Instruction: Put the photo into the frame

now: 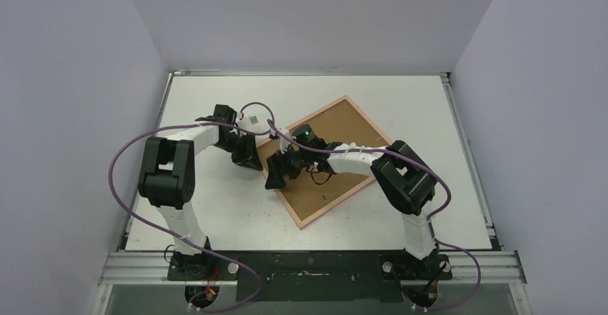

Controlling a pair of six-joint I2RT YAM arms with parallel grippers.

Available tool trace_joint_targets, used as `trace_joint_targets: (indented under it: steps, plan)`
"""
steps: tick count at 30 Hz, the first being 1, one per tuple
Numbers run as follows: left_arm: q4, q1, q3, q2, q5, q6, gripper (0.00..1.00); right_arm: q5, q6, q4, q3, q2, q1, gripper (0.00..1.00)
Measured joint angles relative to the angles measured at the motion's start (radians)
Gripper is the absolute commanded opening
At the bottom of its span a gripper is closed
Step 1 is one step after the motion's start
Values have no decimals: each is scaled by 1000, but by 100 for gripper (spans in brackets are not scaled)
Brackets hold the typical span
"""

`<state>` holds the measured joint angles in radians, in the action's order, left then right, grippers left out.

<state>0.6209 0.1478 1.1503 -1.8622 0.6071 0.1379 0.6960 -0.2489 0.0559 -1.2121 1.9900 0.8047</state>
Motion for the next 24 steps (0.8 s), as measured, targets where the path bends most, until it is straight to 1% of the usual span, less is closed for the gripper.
trace_joint_targets:
  steps: [12,24]
  plan:
    - [0,0,0,0,-2,1,7,-15,-10,49,37,-14,11,93]
    - [0,0,0,-1,-5,8,7,-29,-39,63,83,-46,57,92]
